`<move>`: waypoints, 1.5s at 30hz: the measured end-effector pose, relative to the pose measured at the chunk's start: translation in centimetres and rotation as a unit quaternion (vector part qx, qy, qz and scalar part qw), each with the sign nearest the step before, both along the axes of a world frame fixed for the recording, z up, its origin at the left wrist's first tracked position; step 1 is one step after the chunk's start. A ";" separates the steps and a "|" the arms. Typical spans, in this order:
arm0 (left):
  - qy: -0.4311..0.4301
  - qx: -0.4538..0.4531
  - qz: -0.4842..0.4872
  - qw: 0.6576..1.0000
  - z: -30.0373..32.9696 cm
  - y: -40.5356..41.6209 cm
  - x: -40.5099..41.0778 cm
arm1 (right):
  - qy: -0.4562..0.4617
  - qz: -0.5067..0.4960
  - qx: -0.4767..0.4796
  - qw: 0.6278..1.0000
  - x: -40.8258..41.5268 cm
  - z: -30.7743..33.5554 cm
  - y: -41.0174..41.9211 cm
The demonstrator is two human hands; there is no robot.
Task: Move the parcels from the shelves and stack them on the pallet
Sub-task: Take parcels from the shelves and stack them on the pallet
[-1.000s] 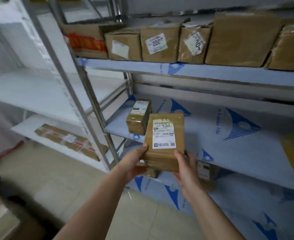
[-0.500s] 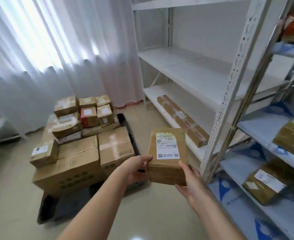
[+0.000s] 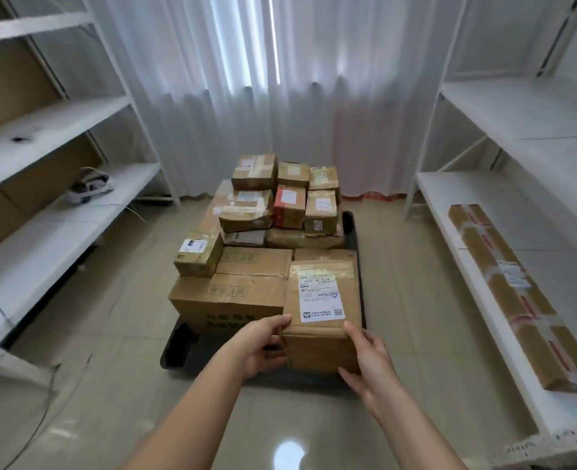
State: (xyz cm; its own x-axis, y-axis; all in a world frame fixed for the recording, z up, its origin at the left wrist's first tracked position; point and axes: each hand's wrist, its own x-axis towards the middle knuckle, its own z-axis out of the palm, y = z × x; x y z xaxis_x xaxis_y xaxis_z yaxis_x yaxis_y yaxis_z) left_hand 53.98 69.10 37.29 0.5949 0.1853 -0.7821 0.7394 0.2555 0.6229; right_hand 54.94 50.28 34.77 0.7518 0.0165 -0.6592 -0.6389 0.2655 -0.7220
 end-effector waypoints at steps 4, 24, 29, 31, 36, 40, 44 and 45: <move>-0.001 0.010 0.057 0.998 -1.0 4.7 2.5 | 0.003 0.059 -0.003 0.998 4.7 -0.1 4.6; 0.088 -0.036 -0.011 0.995 -4.9 36.8 10.8 | 0.136 0.052 0.006 0.989 14.1 -5.2 36.4; 0.080 -0.049 -0.012 0.995 -7.9 39.5 15.2 | 0.135 0.010 -0.023 0.990 16.7 -7.1 39.7; 0.072 -0.052 0.015 0.996 -9.5 40.0 17.2 | 0.140 -0.001 -0.028 0.990 18.5 -8.3 40.5; 0.056 -0.088 0.073 0.992 -13.1 41.3 21.6 | 0.156 -0.036 -0.015 0.987 23.7 -12.1 42.0; 0.059 -0.083 0.087 0.991 -16.0 42.8 25.8 | 0.163 -0.047 0.019 0.985 28.5 -16.1 43.7; 0.081 -0.023 0.083 0.993 -20.2 44.9 30.2 | 0.156 -0.030 0.020 0.987 33.2 -20.6 45.3; 0.084 0.006 0.079 0.993 -21.2 45.3 31.2 | 0.152 -0.029 0.018 0.988 34.2 -21.7 45.7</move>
